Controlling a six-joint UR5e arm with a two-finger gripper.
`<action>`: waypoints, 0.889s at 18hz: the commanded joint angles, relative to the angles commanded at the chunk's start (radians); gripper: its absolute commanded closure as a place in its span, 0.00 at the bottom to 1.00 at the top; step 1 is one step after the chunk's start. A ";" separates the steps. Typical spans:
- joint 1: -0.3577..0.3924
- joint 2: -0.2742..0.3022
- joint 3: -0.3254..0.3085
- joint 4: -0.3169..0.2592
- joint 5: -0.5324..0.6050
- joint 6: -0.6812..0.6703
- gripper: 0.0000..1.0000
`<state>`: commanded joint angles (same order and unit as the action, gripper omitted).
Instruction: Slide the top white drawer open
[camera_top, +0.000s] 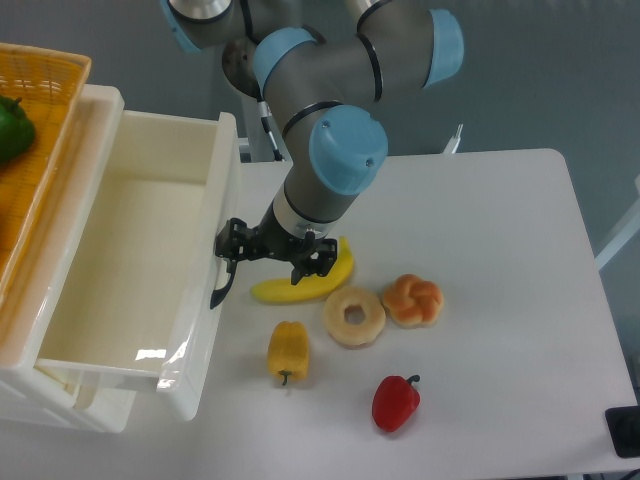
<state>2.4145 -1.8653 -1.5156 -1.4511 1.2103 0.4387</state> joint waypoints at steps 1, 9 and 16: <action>0.000 0.000 0.000 0.000 0.000 0.000 0.00; 0.041 0.008 0.040 0.006 0.000 0.002 0.00; 0.066 0.009 0.046 0.067 0.099 0.260 0.00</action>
<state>2.4804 -1.8561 -1.4696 -1.3837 1.3097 0.6990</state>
